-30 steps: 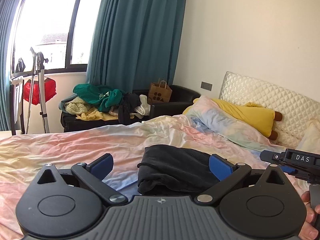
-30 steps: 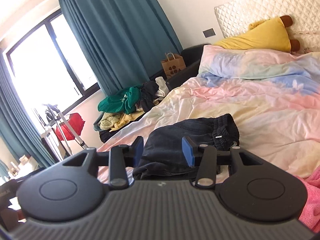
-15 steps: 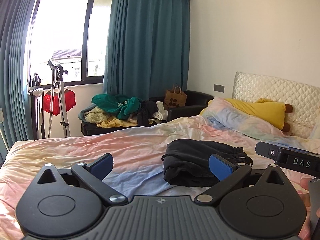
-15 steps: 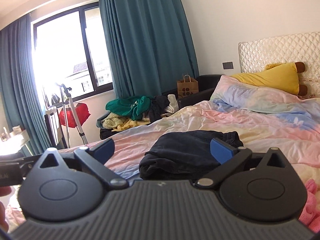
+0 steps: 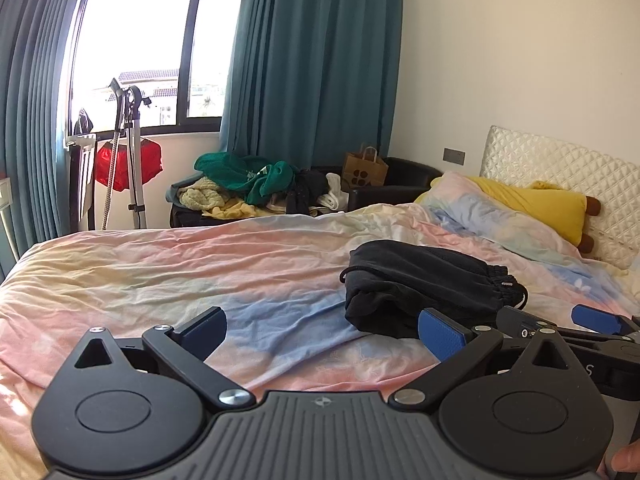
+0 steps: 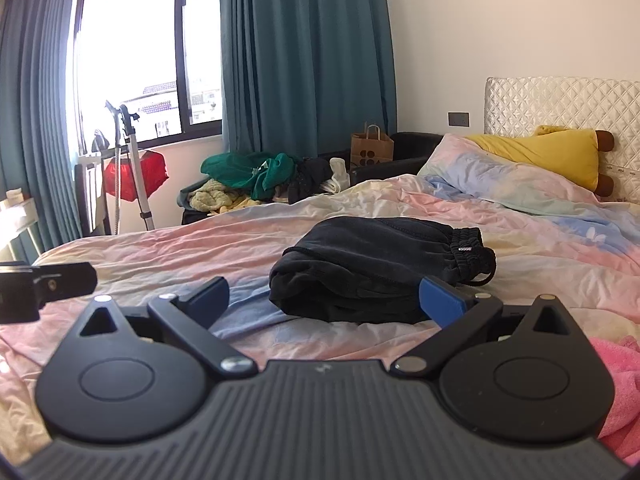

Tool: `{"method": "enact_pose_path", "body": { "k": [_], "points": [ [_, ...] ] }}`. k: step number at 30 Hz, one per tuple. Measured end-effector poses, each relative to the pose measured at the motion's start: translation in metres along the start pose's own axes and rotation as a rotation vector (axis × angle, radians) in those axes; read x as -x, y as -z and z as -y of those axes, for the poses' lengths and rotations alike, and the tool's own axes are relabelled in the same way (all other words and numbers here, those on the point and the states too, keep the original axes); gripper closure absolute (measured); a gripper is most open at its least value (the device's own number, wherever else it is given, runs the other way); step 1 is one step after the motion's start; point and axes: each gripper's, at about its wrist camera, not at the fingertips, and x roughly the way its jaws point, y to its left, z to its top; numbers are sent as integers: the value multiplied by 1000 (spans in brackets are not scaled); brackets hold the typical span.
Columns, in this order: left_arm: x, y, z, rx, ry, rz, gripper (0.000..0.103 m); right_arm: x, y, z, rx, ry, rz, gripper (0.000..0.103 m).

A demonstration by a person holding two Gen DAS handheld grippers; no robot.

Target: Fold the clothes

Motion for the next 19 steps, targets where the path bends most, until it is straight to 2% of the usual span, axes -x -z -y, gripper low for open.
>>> {"method": "enact_pose_path", "body": {
  "k": [19],
  "points": [
    [-16, 8, 9, -44, -19, -25, 0, -4, 5, 3, -18, 30, -20, 0]
  ]
}}
